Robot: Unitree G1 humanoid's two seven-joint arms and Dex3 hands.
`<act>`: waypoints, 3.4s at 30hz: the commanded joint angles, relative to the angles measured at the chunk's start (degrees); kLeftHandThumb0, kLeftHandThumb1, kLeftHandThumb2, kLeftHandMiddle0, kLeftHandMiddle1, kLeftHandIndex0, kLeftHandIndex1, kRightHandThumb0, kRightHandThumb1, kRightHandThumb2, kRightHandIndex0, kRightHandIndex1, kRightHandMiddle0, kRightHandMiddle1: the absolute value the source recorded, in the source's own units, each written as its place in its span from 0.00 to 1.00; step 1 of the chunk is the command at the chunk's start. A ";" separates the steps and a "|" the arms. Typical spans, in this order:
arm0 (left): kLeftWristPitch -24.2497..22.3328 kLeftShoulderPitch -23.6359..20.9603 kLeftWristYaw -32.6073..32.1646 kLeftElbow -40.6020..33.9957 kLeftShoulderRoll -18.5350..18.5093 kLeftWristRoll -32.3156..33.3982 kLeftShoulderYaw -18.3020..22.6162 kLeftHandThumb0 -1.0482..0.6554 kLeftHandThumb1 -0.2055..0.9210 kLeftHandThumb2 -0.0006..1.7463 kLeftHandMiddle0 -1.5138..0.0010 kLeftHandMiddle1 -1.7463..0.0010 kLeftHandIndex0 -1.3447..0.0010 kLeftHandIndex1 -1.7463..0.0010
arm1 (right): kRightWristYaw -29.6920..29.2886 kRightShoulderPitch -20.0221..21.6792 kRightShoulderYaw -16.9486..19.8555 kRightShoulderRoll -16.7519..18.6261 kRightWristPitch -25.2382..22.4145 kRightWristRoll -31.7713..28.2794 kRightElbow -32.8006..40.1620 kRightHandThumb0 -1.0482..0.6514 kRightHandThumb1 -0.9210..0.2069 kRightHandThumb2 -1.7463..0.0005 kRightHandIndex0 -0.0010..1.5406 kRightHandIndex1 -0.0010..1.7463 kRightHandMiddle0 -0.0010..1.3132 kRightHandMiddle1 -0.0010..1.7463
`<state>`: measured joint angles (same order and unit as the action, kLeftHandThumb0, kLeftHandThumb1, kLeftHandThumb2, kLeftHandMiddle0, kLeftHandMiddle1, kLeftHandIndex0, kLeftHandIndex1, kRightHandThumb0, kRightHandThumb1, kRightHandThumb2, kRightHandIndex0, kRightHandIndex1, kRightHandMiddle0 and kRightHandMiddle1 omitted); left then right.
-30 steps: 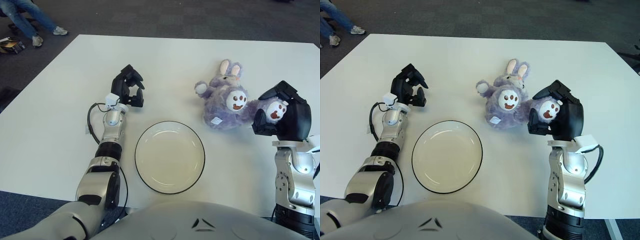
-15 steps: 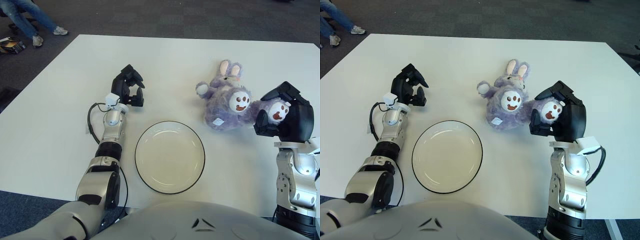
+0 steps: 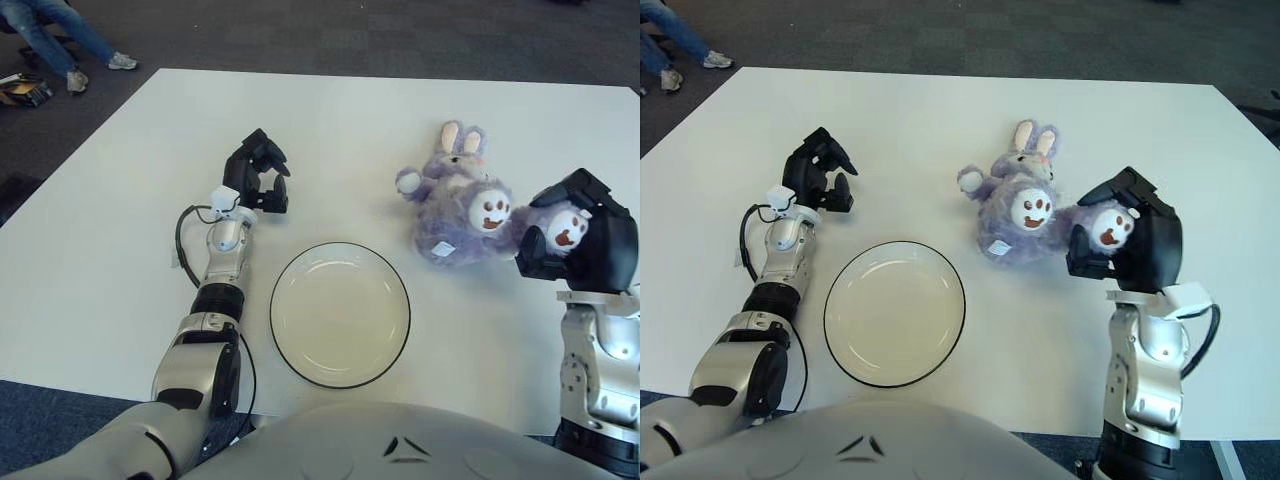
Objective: Put the doll into the plate.
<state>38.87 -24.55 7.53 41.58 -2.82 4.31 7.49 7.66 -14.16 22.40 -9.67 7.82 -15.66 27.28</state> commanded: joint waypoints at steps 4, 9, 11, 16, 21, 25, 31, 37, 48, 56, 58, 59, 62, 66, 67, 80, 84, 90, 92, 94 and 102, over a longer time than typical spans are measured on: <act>0.74 4.92 0.14 3.83 0.76 -0.02 -0.12 0.61 0.20 0.93 0.49 0.00 0.47 0.06 | 2.24 -2.32 4.04 -3.80 -2.03 -3.50 2.08 0.61 0.68 0.19 0.48 1.00 0.49 0.84; 0.51 4.92 0.42 3.77 0.77 0.19 -0.11 0.61 0.26 0.91 0.55 0.00 0.50 0.01 | 4.00 -4.24 5.37 -5.33 -4.24 -6.31 2.90 0.61 0.64 0.21 0.46 1.00 0.45 0.86; 0.47 4.82 0.48 3.86 0.71 0.26 -0.07 0.61 0.27 0.90 0.56 0.00 0.51 0.00 | 5.13 -5.11 5.81 -6.08 -5.48 -7.85 3.24 0.61 0.59 0.23 0.40 0.98 0.43 0.92; 0.75 4.76 0.38 4.05 0.68 0.14 -0.09 0.61 0.27 0.90 0.56 0.00 0.52 0.00 | 9.52 -6.94 6.87 -8.08 -7.97 -13.53 3.38 0.54 0.44 0.41 0.29 0.81 0.18 0.92; 1.05 4.70 0.31 4.27 0.62 0.01 -0.12 0.61 0.28 0.89 0.57 0.00 0.52 0.00 | 14.08 -7.85 7.75 -10.15 -8.24 -16.35 2.53 0.42 0.64 0.32 0.17 0.56 0.03 0.72; 1.24 4.59 0.25 4.69 0.57 -0.09 -0.12 0.61 0.28 0.89 0.57 0.00 0.52 0.00 | 16.45 -8.13 8.35 -11.06 -7.70 -16.46 1.65 0.43 0.67 0.31 0.11 0.40 0.01 0.56; 1.31 4.61 0.04 4.85 0.65 -0.19 -0.18 0.61 0.28 0.89 0.57 0.00 0.52 0.00 | 18.66 -8.55 9.53 -11.56 -7.04 -16.35 0.66 0.41 0.66 0.32 0.09 0.32 0.00 0.49; 1.10 4.83 -0.07 4.77 1.04 -0.05 -0.20 0.61 0.28 0.89 0.57 0.00 0.52 0.00 | 20.78 -8.61 10.33 -12.45 -6.77 -16.13 -0.93 0.25 0.47 0.48 0.08 0.23 0.00 0.41; 1.70 5.06 0.11 4.89 1.36 -0.04 -0.31 0.61 0.29 0.88 0.58 0.00 0.53 0.00 | 22.43 -9.18 11.71 -15.00 -13.36 -21.71 -1.62 0.20 0.32 0.58 0.07 0.15 0.00 0.35; 1.44 5.28 0.23 4.65 1.62 0.15 -0.37 0.61 0.29 0.88 0.57 0.00 0.53 0.00 | 21.73 -10.24 13.37 -13.98 -15.53 -25.75 -0.37 0.26 0.38 0.54 0.05 0.12 0.00 0.28; 1.32 5.33 0.22 4.55 1.75 0.23 -0.37 0.61 0.29 0.88 0.58 0.00 0.53 0.00 | 21.77 -10.62 14.01 -13.79 -13.15 -23.28 -0.33 0.26 0.36 0.53 0.04 0.11 0.00 0.24; 1.30 5.34 0.21 4.54 1.81 0.25 -0.38 0.61 0.24 0.90 0.52 0.00 0.49 0.05 | 21.94 -10.65 14.30 -13.90 -12.28 -22.40 -0.58 0.26 0.33 0.54 0.04 0.10 0.00 0.21; 1.27 5.33 0.45 4.55 1.91 0.50 -0.33 0.61 0.18 0.93 0.45 0.00 0.45 0.12 | 23.44 -8.52 16.33 -16.89 -9.83 -20.31 -5.29 0.26 0.24 0.56 0.04 0.08 0.00 0.16; 1.27 5.32 0.70 4.51 1.89 0.69 -0.31 0.61 0.16 0.94 0.42 0.00 0.44 0.14 | 24.76 -3.29 19.10 -23.01 -8.30 -17.84 -13.43 0.26 0.12 0.58 0.06 0.07 0.00 0.11; 1.29 5.31 0.72 4.50 1.87 0.72 -0.33 0.61 0.16 0.94 0.42 0.00 0.44 0.14 | 25.00 -2.49 19.63 -23.99 -8.46 -17.90 -14.20 0.27 0.13 0.58 0.06 0.07 0.00 0.11; 0.81 5.51 0.61 4.01 1.83 0.82 -0.42 0.61 0.29 0.88 0.57 0.00 0.53 0.00 | 23.21 5.07 17.79 -21.60 -7.54 -18.54 -23.27 0.57 0.63 0.28 0.11 0.04 0.00 0.20; 0.87 5.46 0.77 4.11 1.76 0.88 -0.42 0.61 0.30 0.88 0.58 0.00 0.53 0.00 | 20.89 6.14 17.45 -22.32 -9.15 -16.92 -24.23 0.58 0.65 0.27 0.13 0.05 0.00 0.19; 1.06 5.43 0.59 4.17 1.57 0.68 -0.48 0.61 0.30 0.88 0.58 0.00 0.53 0.00 | 18.32 12.32 15.15 -24.22 -11.94 -14.59 -30.90 0.53 0.61 0.31 0.14 0.14 0.00 0.18; 1.25 5.40 0.48 4.21 1.54 0.55 -0.53 0.61 0.30 0.88 0.58 0.00 0.53 0.00 | 17.68 12.44 15.52 -23.89 -12.34 -14.68 -30.74 0.51 0.59 0.33 0.13 0.19 0.00 0.19; 1.39 5.37 0.45 4.26 1.52 0.49 -0.56 0.61 0.30 0.88 0.58 0.00 0.53 0.00 | 17.22 12.70 15.71 -23.63 -12.34 -14.49 -30.84 0.49 0.56 0.34 0.11 0.26 0.00 0.21; 1.47 5.08 0.58 4.67 1.41 0.67 -0.45 0.61 0.30 0.88 0.58 0.00 0.53 0.00 | 12.58 16.23 14.26 -23.34 -12.69 -11.88 -30.89 0.48 0.53 0.37 0.11 0.35 0.00 0.28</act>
<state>40.01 -24.68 7.81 42.25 -2.82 5.13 7.42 21.88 0.23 37.26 -32.80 -4.33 -28.58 -3.97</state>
